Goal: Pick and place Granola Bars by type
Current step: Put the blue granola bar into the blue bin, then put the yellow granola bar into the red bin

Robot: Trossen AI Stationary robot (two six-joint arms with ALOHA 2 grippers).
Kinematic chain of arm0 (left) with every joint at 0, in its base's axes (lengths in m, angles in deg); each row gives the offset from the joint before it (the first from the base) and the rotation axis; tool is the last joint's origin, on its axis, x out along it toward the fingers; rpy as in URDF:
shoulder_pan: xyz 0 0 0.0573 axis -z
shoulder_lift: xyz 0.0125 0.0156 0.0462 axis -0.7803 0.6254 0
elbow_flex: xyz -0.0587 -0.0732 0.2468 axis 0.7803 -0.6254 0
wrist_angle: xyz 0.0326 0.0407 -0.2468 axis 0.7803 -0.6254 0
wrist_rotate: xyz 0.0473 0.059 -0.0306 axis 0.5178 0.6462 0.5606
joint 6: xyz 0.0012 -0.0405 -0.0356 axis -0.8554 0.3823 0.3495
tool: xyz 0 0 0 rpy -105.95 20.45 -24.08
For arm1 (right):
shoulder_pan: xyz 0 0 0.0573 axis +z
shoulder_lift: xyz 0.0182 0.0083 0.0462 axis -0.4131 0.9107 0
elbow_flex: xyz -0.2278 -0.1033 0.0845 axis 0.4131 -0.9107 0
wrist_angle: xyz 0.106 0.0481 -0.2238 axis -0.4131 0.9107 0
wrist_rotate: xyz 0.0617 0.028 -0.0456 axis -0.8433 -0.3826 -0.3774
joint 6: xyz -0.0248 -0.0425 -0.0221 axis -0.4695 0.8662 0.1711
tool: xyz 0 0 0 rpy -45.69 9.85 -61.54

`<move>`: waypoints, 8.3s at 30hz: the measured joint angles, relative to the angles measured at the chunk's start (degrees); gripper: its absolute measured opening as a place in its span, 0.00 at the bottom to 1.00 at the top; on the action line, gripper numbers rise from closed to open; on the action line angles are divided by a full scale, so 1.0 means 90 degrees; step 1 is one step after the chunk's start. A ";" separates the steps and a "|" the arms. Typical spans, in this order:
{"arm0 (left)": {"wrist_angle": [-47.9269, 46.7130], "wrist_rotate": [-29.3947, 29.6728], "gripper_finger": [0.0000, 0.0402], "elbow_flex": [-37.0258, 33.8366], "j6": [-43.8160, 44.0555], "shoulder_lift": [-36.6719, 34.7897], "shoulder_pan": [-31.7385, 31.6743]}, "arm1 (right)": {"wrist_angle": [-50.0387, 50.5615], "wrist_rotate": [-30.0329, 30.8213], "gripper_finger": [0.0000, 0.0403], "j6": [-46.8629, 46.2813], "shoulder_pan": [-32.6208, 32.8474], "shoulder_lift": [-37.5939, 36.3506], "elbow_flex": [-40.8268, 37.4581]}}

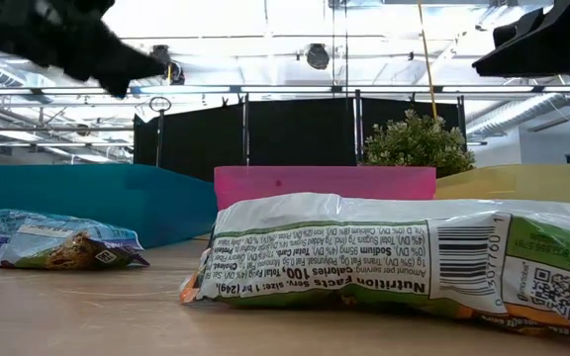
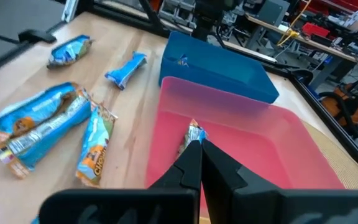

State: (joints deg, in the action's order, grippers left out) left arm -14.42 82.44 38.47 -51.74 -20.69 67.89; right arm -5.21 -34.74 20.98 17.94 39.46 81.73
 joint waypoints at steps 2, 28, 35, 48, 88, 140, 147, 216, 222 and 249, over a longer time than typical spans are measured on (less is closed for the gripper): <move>0.0365 0.0081 0.01 -0.0307 -0.0199 0.0023 0.0001 | 0.0023 0.0011 0.00 0.0029 -0.0002 0.0060 0.0000; 0.0464 -0.0107 0.09 -0.0556 -0.0424 0.0017 -0.0051 | -0.0267 0.0022 0.00 -0.0330 -0.1007 0.1035 -0.0002; 0.0489 -0.0106 0.13 -0.0551 -0.0410 0.0017 -0.0051 | -0.0283 0.0016 0.00 -0.0486 -0.1000 0.1035 -0.0002; 0.0384 -0.0098 0.11 -0.0549 -0.0540 0.0017 -0.0051 | -0.1173 0.0002 0.00 0.0196 -0.1000 0.1033 -0.0002; -0.1383 0.1837 0.60 0.0786 0.0665 0.1229 0.2329 | -0.0871 0.0538 0.00 0.0548 -0.0524 0.1033 0.0432; -0.4709 -0.0675 0.06 0.3711 0.2155 0.5074 0.2397 | -0.0782 0.0509 0.00 0.0283 -0.0526 0.1033 0.0430; -0.5053 0.0024 0.03 0.3711 0.1531 0.3977 0.2402 | -0.0774 0.0509 0.00 0.0293 -0.0526 0.1033 0.0427; 0.0611 0.0069 0.04 -0.1177 -0.0911 -0.0780 -0.0847 | -0.0274 0.0533 0.00 0.1122 -0.0553 0.1175 0.1368; 0.0640 0.0064 0.02 -0.1336 -0.0720 -0.0777 -0.0866 | 0.2876 0.0069 0.00 -0.0057 -0.0646 0.2314 0.3471; 0.0651 0.0013 0.12 -0.1270 -0.0815 -0.0777 -0.0461 | 0.5279 -0.2315 0.51 -0.2518 -0.0374 0.5201 0.5539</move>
State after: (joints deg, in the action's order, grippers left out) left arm -8.56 82.56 27.04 -59.07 -27.69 63.74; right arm 42.31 -55.57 -1.69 14.57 86.27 131.58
